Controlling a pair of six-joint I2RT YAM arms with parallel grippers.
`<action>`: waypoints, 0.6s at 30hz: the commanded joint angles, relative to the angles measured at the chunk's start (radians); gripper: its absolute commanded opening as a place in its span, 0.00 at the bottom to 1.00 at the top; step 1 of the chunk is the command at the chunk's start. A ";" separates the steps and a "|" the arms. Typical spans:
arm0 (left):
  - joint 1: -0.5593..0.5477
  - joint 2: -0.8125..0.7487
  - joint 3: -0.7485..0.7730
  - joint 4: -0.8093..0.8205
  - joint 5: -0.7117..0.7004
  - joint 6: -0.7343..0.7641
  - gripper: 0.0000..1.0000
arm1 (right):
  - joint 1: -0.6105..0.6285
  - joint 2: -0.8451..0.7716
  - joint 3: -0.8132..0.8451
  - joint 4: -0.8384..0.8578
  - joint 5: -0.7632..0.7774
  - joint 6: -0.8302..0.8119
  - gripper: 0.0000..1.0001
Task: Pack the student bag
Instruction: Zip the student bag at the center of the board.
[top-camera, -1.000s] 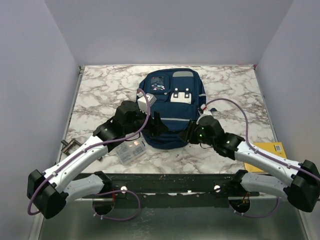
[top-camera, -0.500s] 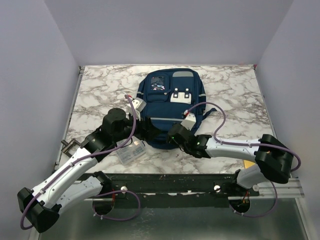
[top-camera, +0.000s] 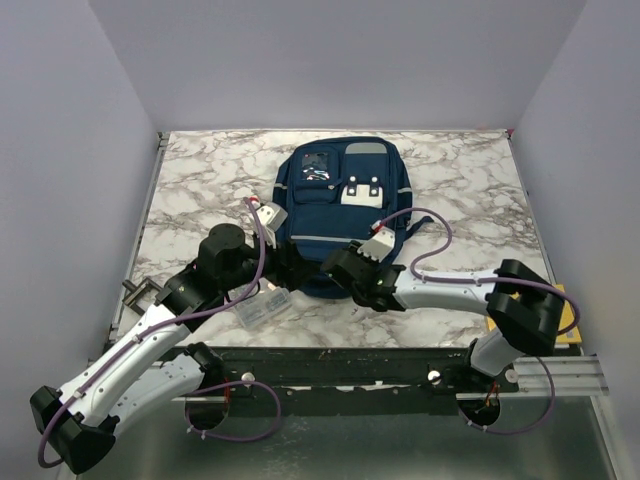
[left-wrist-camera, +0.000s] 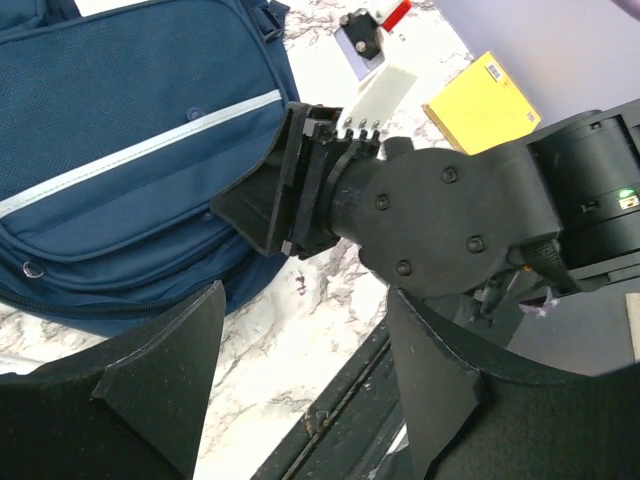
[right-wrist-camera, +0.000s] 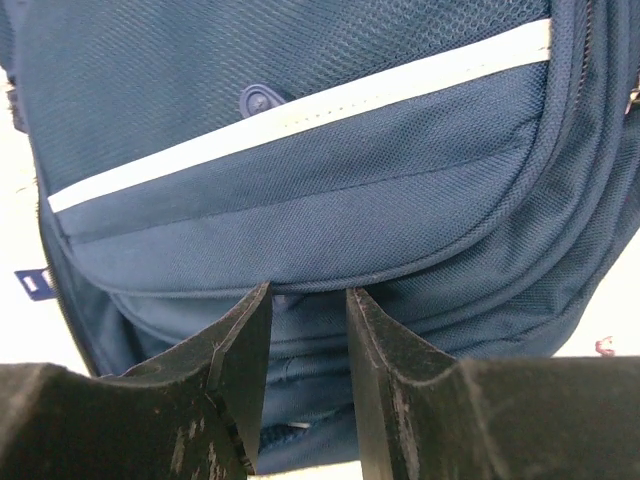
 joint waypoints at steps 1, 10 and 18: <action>0.009 -0.015 0.001 -0.008 0.025 0.014 0.68 | 0.001 0.102 0.083 -0.110 0.105 0.133 0.39; 0.012 -0.019 -0.013 -0.010 0.035 -0.008 0.68 | 0.001 0.172 0.057 0.015 0.171 0.071 0.44; 0.013 -0.041 -0.017 -0.018 0.027 -0.007 0.68 | 0.001 0.224 0.017 0.247 0.114 -0.254 0.55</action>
